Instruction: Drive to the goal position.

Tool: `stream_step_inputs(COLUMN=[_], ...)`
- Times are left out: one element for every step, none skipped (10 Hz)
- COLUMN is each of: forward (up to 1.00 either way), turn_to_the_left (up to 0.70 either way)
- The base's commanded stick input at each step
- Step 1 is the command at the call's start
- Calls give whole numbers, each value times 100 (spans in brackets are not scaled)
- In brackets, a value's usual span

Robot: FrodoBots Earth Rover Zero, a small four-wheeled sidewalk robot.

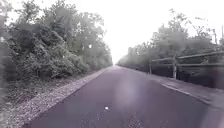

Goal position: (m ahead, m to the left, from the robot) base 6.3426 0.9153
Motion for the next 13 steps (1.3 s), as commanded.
stream_step_inputs(forward=[100, 100, 100, 100, 100, 100, 100, 100, 100, 100, 100, 100, 100], turn_to_the_left=[0, 0, 0, 0, 0, 0, 0, 0, 0, 0, 0, 0, 0])
